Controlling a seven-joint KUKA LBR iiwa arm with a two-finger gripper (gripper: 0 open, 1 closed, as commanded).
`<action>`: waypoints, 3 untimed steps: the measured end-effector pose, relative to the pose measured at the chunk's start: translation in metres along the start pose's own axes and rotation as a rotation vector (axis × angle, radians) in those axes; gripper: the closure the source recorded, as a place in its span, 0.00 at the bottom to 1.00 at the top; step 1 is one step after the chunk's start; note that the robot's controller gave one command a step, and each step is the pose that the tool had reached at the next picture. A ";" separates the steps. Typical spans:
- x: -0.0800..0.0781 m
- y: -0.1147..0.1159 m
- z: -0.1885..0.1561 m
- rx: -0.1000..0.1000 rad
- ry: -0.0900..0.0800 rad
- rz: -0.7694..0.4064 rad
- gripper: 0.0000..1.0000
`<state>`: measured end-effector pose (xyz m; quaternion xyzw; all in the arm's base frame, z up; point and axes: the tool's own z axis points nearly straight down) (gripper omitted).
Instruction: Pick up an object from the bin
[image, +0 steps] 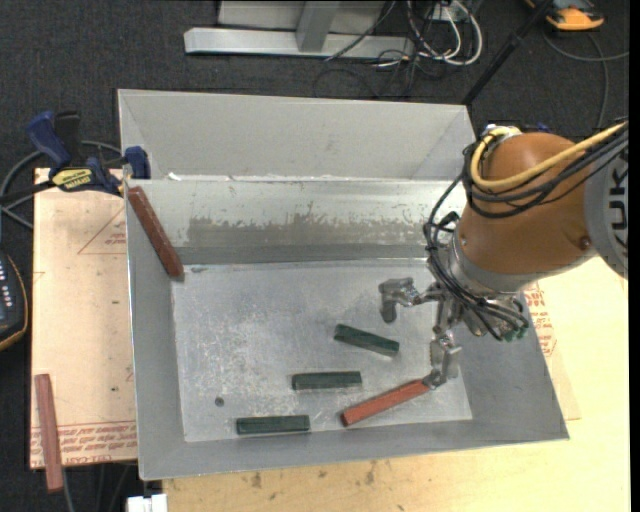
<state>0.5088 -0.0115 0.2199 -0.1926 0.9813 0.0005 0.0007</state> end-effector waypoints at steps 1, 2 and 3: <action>-0.009 0.000 0.153 -0.003 0.005 0.002 0.00; -0.013 -0.002 0.147 0.002 -0.007 0.003 1.00; -0.024 0.013 0.020 0.003 -0.009 0.000 1.00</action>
Offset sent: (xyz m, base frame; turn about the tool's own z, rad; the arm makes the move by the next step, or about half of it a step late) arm 0.0099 0.0023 -0.1499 0.0037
